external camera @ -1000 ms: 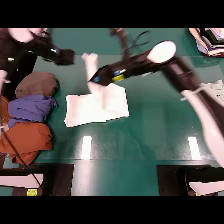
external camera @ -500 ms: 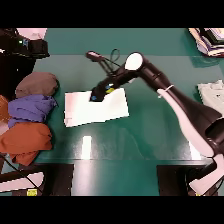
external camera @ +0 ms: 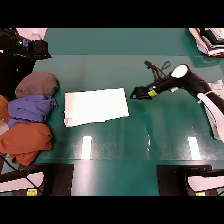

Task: Fold the shirts.

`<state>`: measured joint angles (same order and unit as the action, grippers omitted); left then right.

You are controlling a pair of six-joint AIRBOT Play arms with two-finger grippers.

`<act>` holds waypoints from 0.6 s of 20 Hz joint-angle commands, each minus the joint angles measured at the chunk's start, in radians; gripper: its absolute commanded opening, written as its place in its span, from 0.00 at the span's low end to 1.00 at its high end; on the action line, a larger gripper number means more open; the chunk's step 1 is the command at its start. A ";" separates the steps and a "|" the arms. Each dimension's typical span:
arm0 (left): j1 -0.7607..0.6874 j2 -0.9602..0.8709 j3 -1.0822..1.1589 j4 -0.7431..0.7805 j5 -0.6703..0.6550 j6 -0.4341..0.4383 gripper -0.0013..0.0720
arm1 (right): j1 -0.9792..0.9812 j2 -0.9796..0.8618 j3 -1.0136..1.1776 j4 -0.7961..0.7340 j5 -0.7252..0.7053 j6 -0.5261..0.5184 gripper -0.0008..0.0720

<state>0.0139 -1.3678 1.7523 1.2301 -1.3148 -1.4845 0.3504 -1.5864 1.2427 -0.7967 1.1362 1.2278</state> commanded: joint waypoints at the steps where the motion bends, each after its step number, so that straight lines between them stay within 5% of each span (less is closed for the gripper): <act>1: 0.000 -0.001 0.000 -0.020 0.022 0.000 0.06 | -0.039 -0.046 -0.074 0.121 -0.048 -0.010 0.90; 8: 0.000 -0.001 0.000 -0.024 0.010 0.000 0.06 | 0.167 -0.309 0.178 0.289 -0.027 -0.040 0.79; 11: 0.000 -0.001 0.000 -0.028 -0.006 0.000 0.05 | 0.226 -0.365 0.261 0.290 -0.009 -0.041 0.46; 12: 0.000 -0.001 0.000 -0.030 -0.013 0.000 0.05 | 0.234 -0.367 0.277 0.287 -0.009 -0.051 0.20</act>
<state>0.0139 -1.3678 1.7523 1.2041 -1.3117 -1.4845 0.5381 -1.9087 1.4525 -0.5373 1.1152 1.1889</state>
